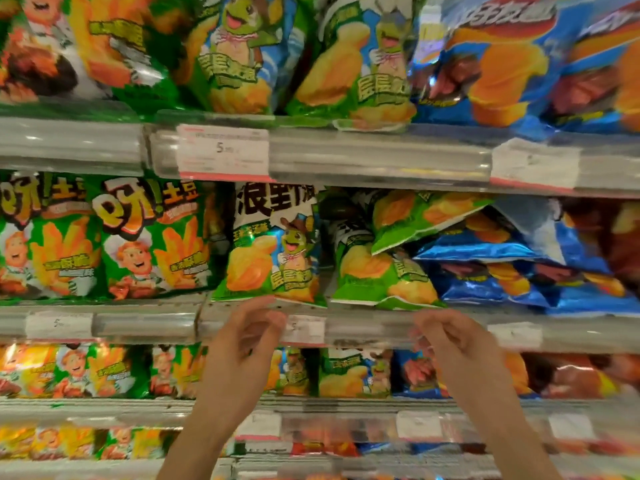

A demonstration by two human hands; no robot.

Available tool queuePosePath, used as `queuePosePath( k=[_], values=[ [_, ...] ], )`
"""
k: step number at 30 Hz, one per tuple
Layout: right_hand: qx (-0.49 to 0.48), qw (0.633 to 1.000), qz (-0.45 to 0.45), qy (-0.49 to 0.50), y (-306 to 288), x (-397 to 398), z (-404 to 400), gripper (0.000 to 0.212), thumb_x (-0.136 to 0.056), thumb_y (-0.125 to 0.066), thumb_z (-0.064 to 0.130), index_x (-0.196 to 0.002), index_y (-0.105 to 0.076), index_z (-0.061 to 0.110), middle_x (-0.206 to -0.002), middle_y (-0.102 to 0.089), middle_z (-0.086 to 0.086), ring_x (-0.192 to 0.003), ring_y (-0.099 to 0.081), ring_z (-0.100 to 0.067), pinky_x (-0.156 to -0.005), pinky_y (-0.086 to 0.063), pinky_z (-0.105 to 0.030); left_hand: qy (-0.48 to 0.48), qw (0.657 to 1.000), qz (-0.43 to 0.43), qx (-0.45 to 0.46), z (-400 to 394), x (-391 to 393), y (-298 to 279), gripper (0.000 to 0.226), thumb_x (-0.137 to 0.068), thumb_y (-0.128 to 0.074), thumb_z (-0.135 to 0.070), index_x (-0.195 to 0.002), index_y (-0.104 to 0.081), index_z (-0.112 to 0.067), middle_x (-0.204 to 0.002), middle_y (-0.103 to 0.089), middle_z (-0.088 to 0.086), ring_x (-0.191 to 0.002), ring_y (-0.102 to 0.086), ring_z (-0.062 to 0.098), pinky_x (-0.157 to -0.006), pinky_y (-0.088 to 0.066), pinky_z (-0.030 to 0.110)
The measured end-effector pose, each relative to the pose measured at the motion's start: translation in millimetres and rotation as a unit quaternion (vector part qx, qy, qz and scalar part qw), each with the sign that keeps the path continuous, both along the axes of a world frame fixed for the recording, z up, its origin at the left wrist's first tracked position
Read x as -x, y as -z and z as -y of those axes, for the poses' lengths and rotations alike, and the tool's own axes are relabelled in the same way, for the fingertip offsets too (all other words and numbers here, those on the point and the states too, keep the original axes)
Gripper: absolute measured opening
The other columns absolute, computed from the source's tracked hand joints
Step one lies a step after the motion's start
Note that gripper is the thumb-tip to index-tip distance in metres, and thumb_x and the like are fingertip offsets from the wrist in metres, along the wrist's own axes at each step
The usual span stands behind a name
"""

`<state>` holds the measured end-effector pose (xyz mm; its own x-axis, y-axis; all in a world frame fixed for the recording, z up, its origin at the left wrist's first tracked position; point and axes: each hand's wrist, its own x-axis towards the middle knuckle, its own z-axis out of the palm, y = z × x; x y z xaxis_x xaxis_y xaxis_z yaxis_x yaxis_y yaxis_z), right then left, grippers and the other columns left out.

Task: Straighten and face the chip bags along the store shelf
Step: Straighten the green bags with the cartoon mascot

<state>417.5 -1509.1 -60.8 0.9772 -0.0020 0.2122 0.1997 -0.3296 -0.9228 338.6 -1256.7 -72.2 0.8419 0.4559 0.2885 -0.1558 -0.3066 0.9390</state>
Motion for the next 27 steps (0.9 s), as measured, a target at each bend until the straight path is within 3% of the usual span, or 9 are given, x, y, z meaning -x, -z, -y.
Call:
queuePosePath(
  k=[4,7,11,14,16,18,21,24,27],
  values=[
    [0.003,1.000,0.006,-0.026,-11,-15,31,0.019,-0.098,-0.060,0.030,-0.083,-0.071,0.025,-0.076,-0.074,0.012,-0.073,-0.066,-0.003,-0.062,-0.051,-0.016,-0.002,1.000,0.012,0.008,37,-12,-10,0.022,-0.096,-0.063,-0.015,-0.112,-0.066,-0.029,-0.094,-0.073,-0.012,-0.092,-0.068,0.003,-0.086,-0.051,0.028],
    [0.010,0.998,0.044,-0.039,-22,-26,47,0.015,-0.098,-0.059,0.027,-0.087,-0.070,0.026,-0.080,-0.074,0.014,-0.077,-0.067,-0.001,-0.072,-0.050,-0.023,-0.014,1.000,0.021,-0.004,54,-21,-20,0.021,-0.096,-0.062,-0.018,-0.110,-0.066,-0.033,-0.091,-0.072,-0.014,-0.088,-0.067,0.004,-0.084,-0.052,0.031],
    [-0.014,0.994,0.108,0.003,-41,-47,52,0.008,-0.096,-0.063,0.030,-0.098,-0.070,0.027,-0.088,-0.073,0.011,-0.085,-0.070,-0.010,-0.078,-0.058,-0.038,-0.036,0.996,0.062,-0.045,68,-39,-43,0.017,-0.095,-0.064,-0.022,-0.108,-0.066,-0.033,-0.090,-0.070,-0.014,-0.087,-0.065,0.003,-0.075,-0.049,0.015],
    [0.002,0.990,0.131,0.045,-56,-67,43,0.027,-0.095,-0.062,0.042,-0.117,-0.059,0.027,-0.102,-0.068,0.013,-0.081,-0.070,-0.009,-0.075,-0.059,-0.042,-0.035,0.993,0.080,-0.085,73,-59,-64,0.017,-0.096,-0.064,-0.020,-0.111,-0.066,-0.028,-0.088,-0.068,-0.009,-0.088,-0.062,0.001,-0.073,-0.048,0.010],
    [0.015,0.987,0.151,0.052,-65,-79,36,0.037,-0.094,-0.061,0.046,-0.126,-0.052,0.028,-0.114,-0.064,0.009,-0.081,-0.067,-0.007,-0.078,-0.058,-0.045,-0.006,0.990,0.055,-0.131,75,-79,-75,0.023,-0.097,-0.061,-0.018,-0.119,-0.064,-0.025,-0.096,-0.068,-0.013,-0.090,-0.060,-0.004,-0.079,-0.048,0.012],
    [0.023,0.986,0.163,0.030,-72,-88,30,0.045,-0.094,-0.061,0.048,-0.132,-0.048,0.027,-0.124,-0.061,0.004,-0.085,-0.064,-0.003,-0.084,-0.055,-0.040,0.023,0.980,0.016,-0.197,76,-99,-83,0.033,-0.099,-0.058,-0.023,-0.133,-0.058,-0.022,-0.118,-0.068,-0.011,-0.102,-0.058,-0.004,-0.096,-0.048,0.023],
    [0.007,0.987,0.157,0.015,-78,-92,23,0.054,-0.094,-0.061,0.046,-0.141,-0.041,0.026,-0.131,-0.058,0.004,-0.089,-0.060,0.007,-0.086,-0.046,-0.031,0.062,0.956,-0.054,-0.283,79,-119,-91,0.050,-0.103,-0.049,-0.035,-0.150,-0.041,-0.022,-0.140,-0.058,0.003,-0.124,-0.056,0.021,-0.105,-0.045,0.035],
    [-0.035,0.988,0.148,0.022,-79,-93,19,0.046,-0.095,-0.063,0.040,-0.132,-0.043,0.021,-0.119,-0.063,0.006,-0.094,-0.064,-0.004,-0.090,-0.054,-0.042,0.087,0.939,-0.094,-0.319,82,-129,-95,0.051,-0.105,-0.044,-0.037,-0.152,-0.035,-0.020,-0.127,-0.064,0.011,-0.115,-0.060,0.031,-0.095,-0.047,0.036],
    [-0.088,0.990,0.113,0.009,-78,-90,16,0.042,-0.093,-0.067,0.040,-0.121,-0.044,0.020,-0.113,-0.061,0.005,-0.098,-0.065,-0.006,-0.090,-0.057,-0.046,0.100,0.960,-0.087,-0.247,78,-131,-96,0.052,-0.104,-0.045,-0.040,-0.153,-0.033,-0.024,-0.125,-0.061,-0.003,-0.112,-0.058,0.015,-0.096,-0.043,0.025]
  ],
)
